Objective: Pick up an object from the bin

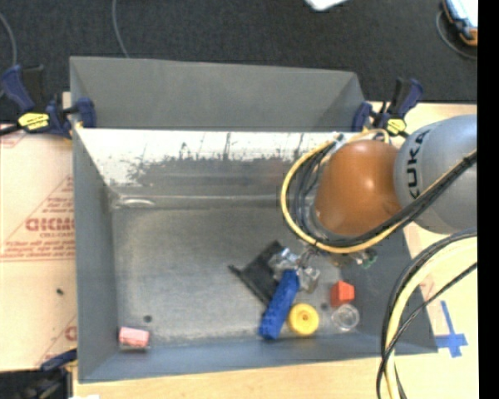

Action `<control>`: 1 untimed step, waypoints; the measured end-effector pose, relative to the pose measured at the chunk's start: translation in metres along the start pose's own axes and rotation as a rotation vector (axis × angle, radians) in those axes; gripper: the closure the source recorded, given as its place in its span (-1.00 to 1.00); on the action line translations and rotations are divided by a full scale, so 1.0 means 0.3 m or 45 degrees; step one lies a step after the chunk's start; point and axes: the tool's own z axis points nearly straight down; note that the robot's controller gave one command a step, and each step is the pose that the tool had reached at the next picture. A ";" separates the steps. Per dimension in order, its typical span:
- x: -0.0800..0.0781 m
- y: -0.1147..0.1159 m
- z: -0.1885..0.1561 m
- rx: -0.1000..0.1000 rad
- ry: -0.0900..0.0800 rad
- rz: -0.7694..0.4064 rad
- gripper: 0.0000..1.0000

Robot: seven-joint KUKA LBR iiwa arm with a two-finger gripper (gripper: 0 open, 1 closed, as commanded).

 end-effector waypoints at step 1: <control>0.000 0.000 0.000 0.000 0.000 0.000 1.00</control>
Offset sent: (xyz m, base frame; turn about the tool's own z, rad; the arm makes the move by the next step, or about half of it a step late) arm 0.0098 -0.0167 0.1138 -0.0145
